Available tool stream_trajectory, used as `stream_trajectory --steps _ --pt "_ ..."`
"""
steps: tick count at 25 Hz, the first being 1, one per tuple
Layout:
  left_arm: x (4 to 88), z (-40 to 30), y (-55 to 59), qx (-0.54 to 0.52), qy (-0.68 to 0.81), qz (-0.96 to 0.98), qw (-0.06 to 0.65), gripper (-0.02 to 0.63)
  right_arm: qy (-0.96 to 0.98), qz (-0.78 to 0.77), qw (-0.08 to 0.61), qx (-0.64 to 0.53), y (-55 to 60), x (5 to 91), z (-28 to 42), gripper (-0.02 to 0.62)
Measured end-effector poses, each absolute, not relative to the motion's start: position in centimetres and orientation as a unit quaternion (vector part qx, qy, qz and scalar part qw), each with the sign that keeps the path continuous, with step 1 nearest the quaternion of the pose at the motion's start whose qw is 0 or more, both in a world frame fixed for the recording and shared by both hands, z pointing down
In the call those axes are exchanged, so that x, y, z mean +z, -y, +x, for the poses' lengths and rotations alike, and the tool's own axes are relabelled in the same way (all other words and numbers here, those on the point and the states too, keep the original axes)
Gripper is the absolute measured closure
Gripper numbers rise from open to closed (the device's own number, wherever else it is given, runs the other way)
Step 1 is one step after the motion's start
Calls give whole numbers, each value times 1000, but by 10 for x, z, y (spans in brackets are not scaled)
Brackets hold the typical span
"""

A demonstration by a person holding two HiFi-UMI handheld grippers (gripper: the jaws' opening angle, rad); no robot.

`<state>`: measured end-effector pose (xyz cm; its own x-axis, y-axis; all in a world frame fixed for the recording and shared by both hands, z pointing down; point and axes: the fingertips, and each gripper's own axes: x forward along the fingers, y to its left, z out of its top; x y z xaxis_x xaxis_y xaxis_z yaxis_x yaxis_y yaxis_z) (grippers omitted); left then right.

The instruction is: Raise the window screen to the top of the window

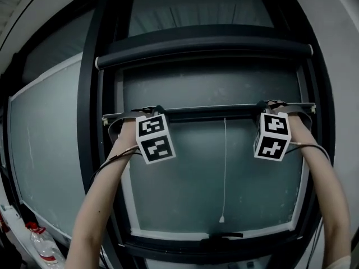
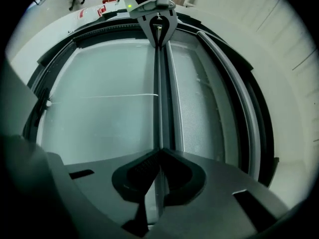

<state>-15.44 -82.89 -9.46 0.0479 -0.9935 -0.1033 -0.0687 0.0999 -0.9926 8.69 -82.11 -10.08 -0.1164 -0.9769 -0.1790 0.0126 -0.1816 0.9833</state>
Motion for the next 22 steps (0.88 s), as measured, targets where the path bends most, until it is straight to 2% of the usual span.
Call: stream_trajectory --steps 7,15,22 --pt "-165 -150 830 -430 -557 -448 551 591 438 540 416 -586 821 -171 90 577" --pt "-236 -152 829 -380 -615 -389 571 591 397 599 348 -603 822 -241 89 577" --pt "-265 -153 830 -364 -638 -374 566 590 378 614 324 -612 823 -270 86 577"
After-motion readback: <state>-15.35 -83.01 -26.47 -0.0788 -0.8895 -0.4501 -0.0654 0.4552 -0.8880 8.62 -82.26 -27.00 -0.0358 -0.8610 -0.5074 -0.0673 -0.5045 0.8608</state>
